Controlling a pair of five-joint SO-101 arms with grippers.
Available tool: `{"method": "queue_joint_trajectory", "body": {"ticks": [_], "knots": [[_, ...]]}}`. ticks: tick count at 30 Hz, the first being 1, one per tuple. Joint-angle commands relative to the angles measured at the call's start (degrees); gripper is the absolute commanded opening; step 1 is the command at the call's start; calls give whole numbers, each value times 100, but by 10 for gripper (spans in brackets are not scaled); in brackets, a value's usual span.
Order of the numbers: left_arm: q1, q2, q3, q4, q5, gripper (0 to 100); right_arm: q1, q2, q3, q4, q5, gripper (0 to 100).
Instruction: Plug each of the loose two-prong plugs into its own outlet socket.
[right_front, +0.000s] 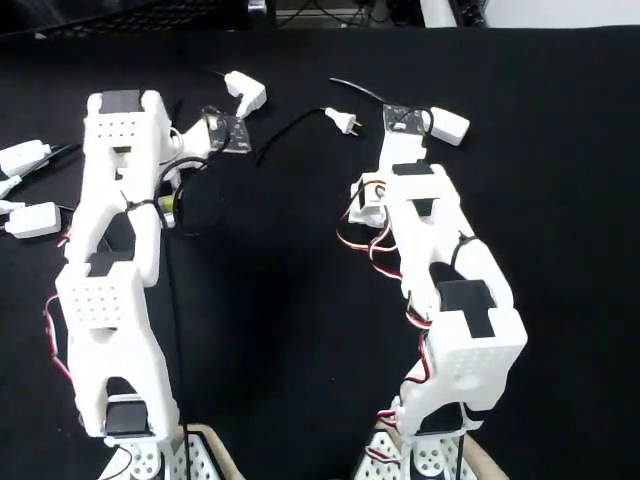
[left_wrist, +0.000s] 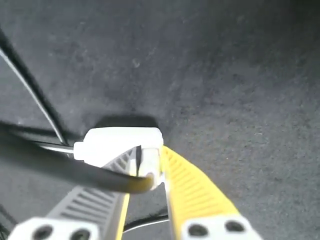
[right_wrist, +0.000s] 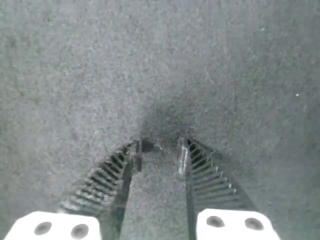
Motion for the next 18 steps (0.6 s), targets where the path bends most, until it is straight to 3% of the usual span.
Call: {"method": "queue_joint_trajectory", "body": {"ticks": [1, 15, 18], "knots": [[-391, -62, -110, 18, -1020, 30, 176, -119, -13, 35, -26, 155], [-848, -9, -92, 9, -1011, 29, 158, -119, -13, 18, 0, 155], [-910, -9, -84, -26, -651, 29, 149, -119, -13, 9, 0, 155]]}}
